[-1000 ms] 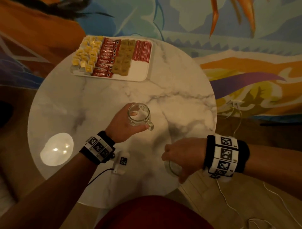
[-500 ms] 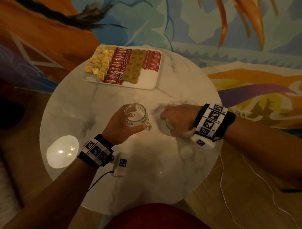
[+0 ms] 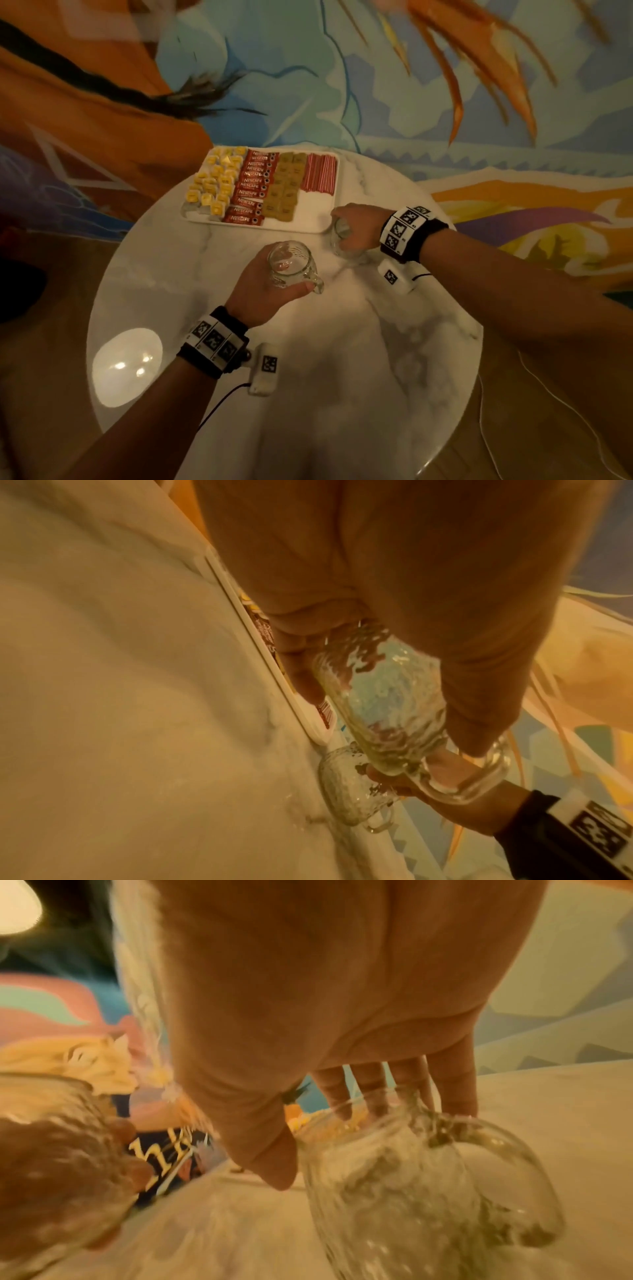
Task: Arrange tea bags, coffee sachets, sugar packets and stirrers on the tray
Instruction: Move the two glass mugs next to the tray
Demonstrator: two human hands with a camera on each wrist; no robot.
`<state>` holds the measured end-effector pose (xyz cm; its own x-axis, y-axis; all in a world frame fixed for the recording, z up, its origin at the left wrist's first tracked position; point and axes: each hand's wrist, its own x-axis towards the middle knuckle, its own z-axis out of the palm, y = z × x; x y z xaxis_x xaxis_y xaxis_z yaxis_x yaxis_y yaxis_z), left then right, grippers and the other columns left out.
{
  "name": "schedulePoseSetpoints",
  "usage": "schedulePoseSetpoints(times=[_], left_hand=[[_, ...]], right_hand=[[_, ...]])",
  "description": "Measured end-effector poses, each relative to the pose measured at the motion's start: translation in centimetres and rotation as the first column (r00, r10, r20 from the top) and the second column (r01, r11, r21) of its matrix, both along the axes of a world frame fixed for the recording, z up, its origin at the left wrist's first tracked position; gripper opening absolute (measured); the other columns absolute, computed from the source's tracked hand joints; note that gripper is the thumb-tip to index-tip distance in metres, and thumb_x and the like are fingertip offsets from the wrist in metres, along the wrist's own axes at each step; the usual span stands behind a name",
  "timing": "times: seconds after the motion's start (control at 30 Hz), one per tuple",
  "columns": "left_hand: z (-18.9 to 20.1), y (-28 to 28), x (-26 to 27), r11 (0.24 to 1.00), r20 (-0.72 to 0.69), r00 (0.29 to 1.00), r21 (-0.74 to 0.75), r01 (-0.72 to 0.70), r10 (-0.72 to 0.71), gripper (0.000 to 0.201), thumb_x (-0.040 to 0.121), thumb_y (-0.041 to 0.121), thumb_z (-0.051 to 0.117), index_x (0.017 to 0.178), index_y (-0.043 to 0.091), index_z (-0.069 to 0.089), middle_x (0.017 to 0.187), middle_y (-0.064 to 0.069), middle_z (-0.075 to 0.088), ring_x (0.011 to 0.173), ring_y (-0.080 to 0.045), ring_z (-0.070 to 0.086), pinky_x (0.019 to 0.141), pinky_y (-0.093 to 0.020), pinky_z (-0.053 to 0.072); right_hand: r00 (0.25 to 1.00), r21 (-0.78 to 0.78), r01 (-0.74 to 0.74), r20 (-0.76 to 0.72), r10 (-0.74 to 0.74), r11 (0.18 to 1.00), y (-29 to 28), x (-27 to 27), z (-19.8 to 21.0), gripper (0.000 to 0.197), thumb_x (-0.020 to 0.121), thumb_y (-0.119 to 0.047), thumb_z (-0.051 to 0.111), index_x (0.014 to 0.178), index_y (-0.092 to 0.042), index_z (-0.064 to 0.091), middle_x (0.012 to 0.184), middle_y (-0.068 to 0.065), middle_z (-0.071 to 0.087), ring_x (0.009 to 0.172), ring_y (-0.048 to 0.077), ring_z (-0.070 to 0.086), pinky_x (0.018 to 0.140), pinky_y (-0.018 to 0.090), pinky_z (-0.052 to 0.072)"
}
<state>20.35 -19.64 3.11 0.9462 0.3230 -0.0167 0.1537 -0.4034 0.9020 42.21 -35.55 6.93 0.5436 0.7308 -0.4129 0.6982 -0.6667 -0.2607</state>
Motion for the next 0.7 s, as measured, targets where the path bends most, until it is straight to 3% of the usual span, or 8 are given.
schedulePoseSetpoints(times=[0.1,0.17,0.27,0.4,0.47,0.53,0.6,0.7], left_hand=[[0.5,0.6,2.0,1.000,0.010,1.000,-0.026,0.009,-0.009,0.074,0.065,0.040,0.092,0.128,0.024,0.056,0.116,0.013,0.067,0.105,0.003,0.065,0.089,-0.016,0.051],[1.1,0.9,4.0,0.997,0.018,1.000,-0.083,0.003,-0.002,0.073,0.068,0.033,0.092,0.130,0.022,0.055,0.117,0.012,0.067,0.105,0.003,0.065,0.090,-0.019,0.053],[2.5,1.5,7.9,0.995,0.086,0.996,-0.093,0.018,-0.010,0.059,0.074,0.019,0.088,0.125,0.021,0.059,0.116,0.011,0.067,0.103,0.005,0.065,0.085,-0.013,0.051],[5.3,1.8,13.7,0.992,0.156,0.986,-0.097,0.080,-0.065,0.040,0.080,0.020,0.084,0.106,0.043,0.065,0.109,0.014,0.073,0.105,-0.006,0.069,0.093,-0.027,0.054],[5.5,2.4,17.1,0.987,0.149,0.980,-0.075,0.145,-0.133,0.031,0.083,0.024,0.082,0.110,0.033,0.070,0.108,0.006,0.075,0.104,-0.017,0.071,0.092,-0.035,0.056],[5.4,3.1,20.5,0.988,0.072,0.987,-0.050,0.149,-0.145,0.059,0.076,0.050,0.084,0.123,0.020,0.064,0.112,-0.002,0.074,0.104,-0.022,0.071,0.093,-0.045,0.057],[5.1,3.6,23.0,0.993,-0.018,0.995,-0.061,0.098,-0.099,0.090,0.066,0.068,0.080,0.136,0.020,0.052,0.123,-0.002,0.069,0.110,-0.019,0.068,0.096,-0.045,0.056],[4.4,3.7,25.6,0.987,-0.125,0.980,0.026,0.161,-0.157,0.085,0.079,0.054,0.077,0.148,0.021,0.040,0.132,0.001,0.060,0.116,-0.016,0.062,0.100,-0.037,0.053]], right_hand=[[0.999,0.136,0.050,0.004,-0.051,0.989,-0.4,0.2,0.9,0.068,0.089,-0.039,0.068,0.149,-0.016,0.044,0.152,0.008,0.042,0.136,0.026,0.046,0.112,0.032,0.036],[0.996,0.326,0.077,0.011,-0.085,0.942,-0.9,0.4,1.8,0.050,0.090,-0.029,0.066,0.138,-0.019,0.057,0.143,0.006,0.052,0.129,0.023,0.053,0.107,0.032,0.041],[0.985,0.545,0.170,-0.109,-0.132,0.821,-1.4,0.5,3.0,0.030,0.091,-0.015,0.061,0.119,-0.019,0.071,0.123,-0.001,0.068,0.111,0.013,0.063,0.098,0.029,0.049],[0.973,0.683,0.223,-0.194,-0.121,0.696,-1.2,1.2,4.2,0.017,0.091,-0.027,0.070,0.106,-0.023,0.076,0.100,-0.009,0.075,0.088,0.002,0.068,0.082,0.019,0.053],[0.966,0.736,0.259,-0.183,-0.184,0.626,-0.9,2.7,4.5,0.017,0.089,-0.032,0.074,0.103,-0.022,0.073,0.096,-0.008,0.073,0.079,-0.001,0.066,0.073,0.014,0.050],[0.951,0.751,0.297,-0.177,-0.254,0.590,-0.6,4.6,4.7,0.018,0.090,-0.029,0.074,0.103,-0.017,0.071,0.097,-0.006,0.071,0.073,-0.002,0.063,0.070,0.012,0.047],[0.935,0.729,0.325,-0.151,-0.321,0.603,-0.5,6.6,4.5,0.017,0.091,-0.024,0.072,0.105,-0.014,0.071,0.096,-0.005,0.070,0.077,0.004,0.064,0.074,0.017,0.049],[0.898,0.690,0.387,-0.132,-0.420,0.611,-0.9,9.5,3.2,0.011,0.091,-0.019,0.070,0.101,-0.016,0.073,0.092,-0.005,0.069,0.084,0.011,0.064,0.078,0.024,0.049]])
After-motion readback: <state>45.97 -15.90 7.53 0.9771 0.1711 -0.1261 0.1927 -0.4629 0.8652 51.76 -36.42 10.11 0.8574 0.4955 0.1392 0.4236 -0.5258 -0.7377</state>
